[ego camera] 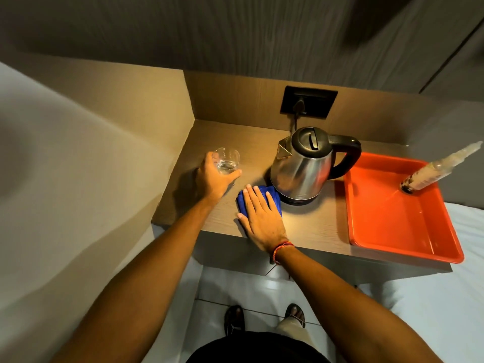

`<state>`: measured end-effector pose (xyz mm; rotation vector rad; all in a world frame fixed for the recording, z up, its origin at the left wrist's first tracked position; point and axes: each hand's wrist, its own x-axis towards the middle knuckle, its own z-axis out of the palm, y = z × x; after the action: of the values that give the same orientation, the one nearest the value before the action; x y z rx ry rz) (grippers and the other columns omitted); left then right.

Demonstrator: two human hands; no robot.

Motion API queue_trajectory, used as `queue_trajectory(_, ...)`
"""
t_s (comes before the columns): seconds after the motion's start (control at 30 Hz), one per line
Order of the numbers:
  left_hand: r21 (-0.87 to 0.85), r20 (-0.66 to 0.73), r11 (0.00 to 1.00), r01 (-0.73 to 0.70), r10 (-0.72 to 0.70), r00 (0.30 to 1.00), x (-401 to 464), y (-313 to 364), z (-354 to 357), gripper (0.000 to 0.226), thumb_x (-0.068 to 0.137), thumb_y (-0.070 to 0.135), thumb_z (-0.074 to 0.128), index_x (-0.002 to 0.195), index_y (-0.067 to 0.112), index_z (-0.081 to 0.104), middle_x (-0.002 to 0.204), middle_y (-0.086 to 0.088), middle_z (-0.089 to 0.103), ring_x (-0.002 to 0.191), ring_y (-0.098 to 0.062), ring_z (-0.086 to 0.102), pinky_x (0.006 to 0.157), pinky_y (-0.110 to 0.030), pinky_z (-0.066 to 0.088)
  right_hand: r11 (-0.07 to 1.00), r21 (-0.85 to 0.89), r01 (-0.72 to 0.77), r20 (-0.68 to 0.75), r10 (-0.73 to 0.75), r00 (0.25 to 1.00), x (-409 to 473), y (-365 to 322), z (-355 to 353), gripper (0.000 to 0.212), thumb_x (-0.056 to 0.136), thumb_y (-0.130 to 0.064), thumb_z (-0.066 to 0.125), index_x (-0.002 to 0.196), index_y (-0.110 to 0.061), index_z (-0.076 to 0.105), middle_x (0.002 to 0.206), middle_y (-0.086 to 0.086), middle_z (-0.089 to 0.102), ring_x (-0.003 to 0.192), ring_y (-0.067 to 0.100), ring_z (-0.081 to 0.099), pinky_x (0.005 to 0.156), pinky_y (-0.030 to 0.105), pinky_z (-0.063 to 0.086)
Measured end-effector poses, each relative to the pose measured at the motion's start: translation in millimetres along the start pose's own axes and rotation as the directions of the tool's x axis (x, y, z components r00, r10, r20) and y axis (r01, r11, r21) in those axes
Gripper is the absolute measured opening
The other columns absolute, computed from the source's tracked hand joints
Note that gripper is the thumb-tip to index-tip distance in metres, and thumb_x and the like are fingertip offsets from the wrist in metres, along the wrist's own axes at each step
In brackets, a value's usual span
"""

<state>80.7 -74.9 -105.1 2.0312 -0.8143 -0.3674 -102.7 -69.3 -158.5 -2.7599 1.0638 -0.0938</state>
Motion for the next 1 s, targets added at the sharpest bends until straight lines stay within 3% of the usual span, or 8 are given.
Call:
queue_trajectory(0.17, 0.022, -0.117, 0.997, -0.076, 0.078, 0.99, 8.5, -13.4, -49.1, 0.085, 0.058, 0.047, 0.091, 0.128, 0.017, 0.054, 0.124, -0.004, 0.067, 0.103, -0.007, 0.056, 0.073, -0.008, 0.045, 0.995, 0.077, -0.067, 0.039, 0.065, 0.997, 58.7, -4.0, -13.0, 0.075, 0.104, -0.055, 0.022, 0.162, -0.008, 0.008, 0.171, 0.01, 0.007, 0.159, 0.025, 0.005, 0.129, 0.046, 0.005)
queue_trajectory(0.27, 0.063, -0.168, 0.991, -0.121, 0.131, 0.977, 6.6, -18.4, -74.3, 0.086, 0.058, 0.057, 0.086, 0.128, 0.022, 0.05, 0.125, -0.003, 0.067, 0.103, -0.008, 0.06, 0.072, -0.014, 0.053, 0.985, 0.122, -0.125, 0.074, 0.116, 0.99, 93.8, -5.5, -19.7, 0.077, 0.104, -0.055, 0.022, 0.162, -0.008, 0.003, 0.171, 0.01, 0.001, 0.159, 0.025, 0.0, 0.129, 0.047, 0.0)
queue_trajectory(0.4, 0.138, -0.206, 0.973, -0.185, 0.211, 0.955, 1.7, -17.5, -96.6, 0.087, 0.059, 0.063, 0.083, 0.129, 0.022, 0.05, 0.125, -0.003, 0.067, 0.107, -0.018, 0.067, 0.077, -0.028, 0.062, 0.981, 0.143, -0.131, 0.072, 0.122, 0.99, 122.7, -13.4, -29.3, 0.073, 0.105, -0.055, 0.021, 0.161, -0.009, 0.011, 0.171, 0.009, 0.014, 0.158, 0.026, 0.01, 0.129, 0.046, 0.004)
queue_trajectory(0.5, 0.194, -0.223, 0.963, -0.188, 0.23, 0.947, 2.7, -9.9, -109.7, 0.087, 0.059, 0.062, 0.084, 0.127, 0.019, 0.051, 0.123, -0.003, 0.068, 0.106, -0.018, 0.067, 0.078, -0.029, 0.062, 0.984, 0.168, -0.064, 0.079, 0.052, 0.996, 129.7, -39.0, -29.8, 0.072, 0.104, -0.056, 0.022, 0.161, -0.012, 0.018, 0.169, 0.007, 0.023, 0.157, 0.025, 0.017, 0.129, 0.046, 0.007)
queue_trajectory(0.7, 0.188, -0.276, 0.962, -0.2, 0.247, 0.929, 9.0, 8.5, -124.5, 0.083, 0.061, 0.059, 0.084, 0.123, 0.012, 0.057, 0.116, -0.007, 0.069, 0.099, -0.016, 0.066, 0.071, -0.018, 0.054, 0.971, 0.105, 0.214, 0.125, -0.226, 0.966, 105.4, -107.2, -9.7, 0.07, 0.104, -0.057, 0.023, 0.161, -0.016, 0.02, 0.167, 0.005, 0.027, 0.156, 0.025, 0.02, 0.129, 0.048, 0.007)
queue_trajectory(0.83, 0.217, -0.3, 0.963, -0.162, 0.224, 0.927, 10.8, 10.0, -126.0, 0.082, 0.061, 0.057, 0.086, 0.123, 0.01, 0.059, 0.115, -0.008, 0.071, 0.096, -0.01, 0.061, 0.065, -0.001, 0.034, 0.935, 0.018, 0.355, 0.141, -0.354, 0.925, 101.0, -87.7, -9.9, 0.066, 0.106, -0.05, 0.025, 0.161, -0.013, 0.02, 0.167, 0.007, 0.027, 0.156, 0.025, 0.022, 0.128, 0.043, 0.01)
queue_trajectory(0.9, 0.19, -0.25, 0.969, -0.16, 0.205, 0.946, 8.0, 9.9, -119.3, 0.083, 0.061, 0.055, 0.087, 0.125, 0.011, 0.057, 0.118, -0.007, 0.07, 0.1, -0.013, 0.065, 0.067, -0.003, 0.039, 0.935, -0.02, 0.354, 0.128, -0.348, 0.929, 97.8, -61.1, -14.7, 0.066, 0.105, -0.047, 0.028, 0.161, -0.013, 0.02, 0.167, 0.008, 0.027, 0.155, 0.024, 0.025, 0.127, 0.042, 0.011)
queue_trajectory(1.0, 0.16, -0.199, 0.975, -0.155, 0.186, 0.962, 4.1, 8.3, -109.6, 0.082, 0.06, 0.056, 0.086, 0.123, 0.014, 0.055, 0.117, -0.005, 0.07, 0.099, -0.016, 0.067, 0.064, -0.006, 0.043, 0.982, 0.003, 0.191, 0.091, -0.19, 0.977, 92.4, -22.7, -23.4, 0.067, 0.105, -0.048, 0.029, 0.161, -0.013, 0.018, 0.168, 0.008, 0.025, 0.155, 0.024, 0.023, 0.128, 0.044, 0.011)
